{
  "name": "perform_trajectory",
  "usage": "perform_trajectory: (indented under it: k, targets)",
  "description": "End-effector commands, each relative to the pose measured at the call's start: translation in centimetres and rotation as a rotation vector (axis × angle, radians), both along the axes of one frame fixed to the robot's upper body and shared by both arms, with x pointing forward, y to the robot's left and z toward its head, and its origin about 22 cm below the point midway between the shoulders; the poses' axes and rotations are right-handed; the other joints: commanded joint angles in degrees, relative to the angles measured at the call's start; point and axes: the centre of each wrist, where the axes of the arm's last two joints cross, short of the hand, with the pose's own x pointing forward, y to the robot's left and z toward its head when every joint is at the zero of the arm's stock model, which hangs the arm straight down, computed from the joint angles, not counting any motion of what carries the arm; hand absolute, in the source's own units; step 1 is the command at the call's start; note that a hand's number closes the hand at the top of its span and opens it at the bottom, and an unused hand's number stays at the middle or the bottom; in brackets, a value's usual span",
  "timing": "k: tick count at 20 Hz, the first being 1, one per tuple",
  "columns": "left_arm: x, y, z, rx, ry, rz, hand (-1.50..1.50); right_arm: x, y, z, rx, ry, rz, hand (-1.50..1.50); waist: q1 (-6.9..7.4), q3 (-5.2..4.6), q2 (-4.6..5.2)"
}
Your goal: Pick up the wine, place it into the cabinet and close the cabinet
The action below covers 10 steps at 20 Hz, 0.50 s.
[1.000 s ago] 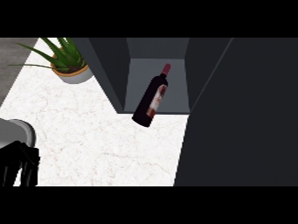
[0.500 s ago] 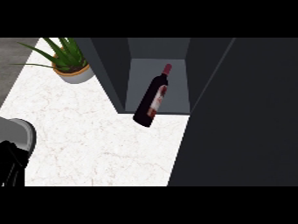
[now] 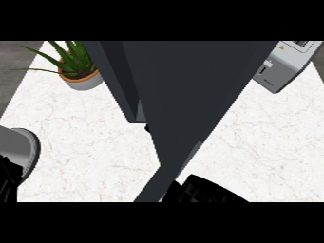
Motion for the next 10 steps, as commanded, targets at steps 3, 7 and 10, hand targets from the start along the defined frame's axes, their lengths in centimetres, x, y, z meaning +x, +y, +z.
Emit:
perform_trajectory:
  k: [3,7,10]
  targets:
    - [0.0,-0.4,-0.5,-0.010,-0.017,-0.013,1.50,2.6,5.6,2.6,0.067,0.036,-0.005,1.50,-0.01,0.00,0.00]
    - [-0.6,0.7,1.6,-0.010,-0.007,0.004,1.50,5.0,6.2,3.5,0.078,0.084,-0.015,1.50,-0.37,0.07,-0.06]
    - [-1.7,0.8,-0.4,-0.014,0.003,0.008,1.50,7.2,7.2,3.5,0.105,0.089,-0.041,1.50,-0.30,0.06,-0.03]
